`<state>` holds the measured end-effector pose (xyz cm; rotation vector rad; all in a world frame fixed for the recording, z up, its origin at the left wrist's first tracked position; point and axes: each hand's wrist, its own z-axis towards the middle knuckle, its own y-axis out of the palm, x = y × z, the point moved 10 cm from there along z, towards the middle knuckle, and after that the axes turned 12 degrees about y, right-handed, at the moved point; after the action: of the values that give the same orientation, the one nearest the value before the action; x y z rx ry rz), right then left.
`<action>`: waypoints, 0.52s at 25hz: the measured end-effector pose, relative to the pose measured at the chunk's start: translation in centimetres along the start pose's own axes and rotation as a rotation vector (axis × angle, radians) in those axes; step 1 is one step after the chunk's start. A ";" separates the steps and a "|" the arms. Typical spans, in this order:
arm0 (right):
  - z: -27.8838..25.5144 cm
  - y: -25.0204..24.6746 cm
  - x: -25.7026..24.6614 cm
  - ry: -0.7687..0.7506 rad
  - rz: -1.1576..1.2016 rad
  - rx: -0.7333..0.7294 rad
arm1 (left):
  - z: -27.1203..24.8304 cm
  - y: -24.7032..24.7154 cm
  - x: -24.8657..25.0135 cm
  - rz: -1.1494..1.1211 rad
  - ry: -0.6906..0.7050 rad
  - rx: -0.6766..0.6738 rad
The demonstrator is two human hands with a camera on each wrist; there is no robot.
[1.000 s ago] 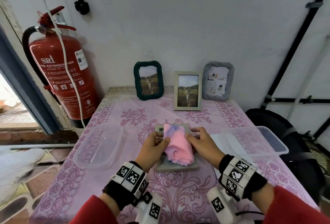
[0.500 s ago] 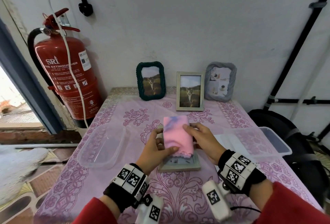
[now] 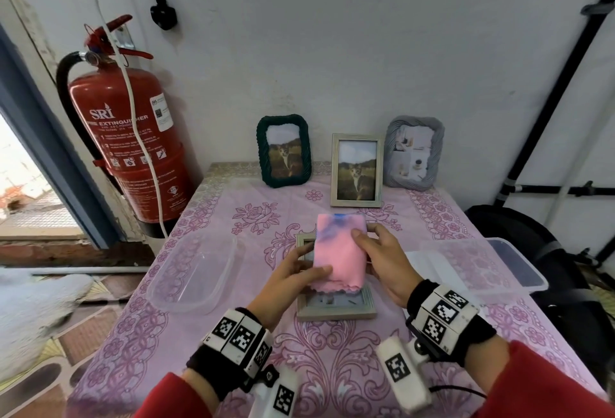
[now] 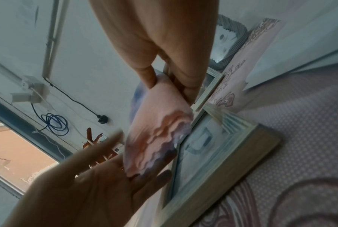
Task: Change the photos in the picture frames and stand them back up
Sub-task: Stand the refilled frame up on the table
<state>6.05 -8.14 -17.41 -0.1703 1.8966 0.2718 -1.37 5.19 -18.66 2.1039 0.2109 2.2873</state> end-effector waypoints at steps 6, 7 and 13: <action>-0.5 1.7 0.1 -0.021 -0.079 -0.073 | 0.4 -0.7 0.8 -0.123 0.101 0.109; -0.6 1.6 0.0 -0.028 -0.057 -0.059 | 0.4 -0.9 0.7 -0.126 0.096 0.123; -0.3 0.9 0.2 0.015 0.046 0.001 | -0.1 -2.8 1.4 -0.024 0.129 0.192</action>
<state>5.44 -7.33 -17.39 -0.1290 1.9167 0.3017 -1.81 8.10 -17.66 2.0217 0.4741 2.4815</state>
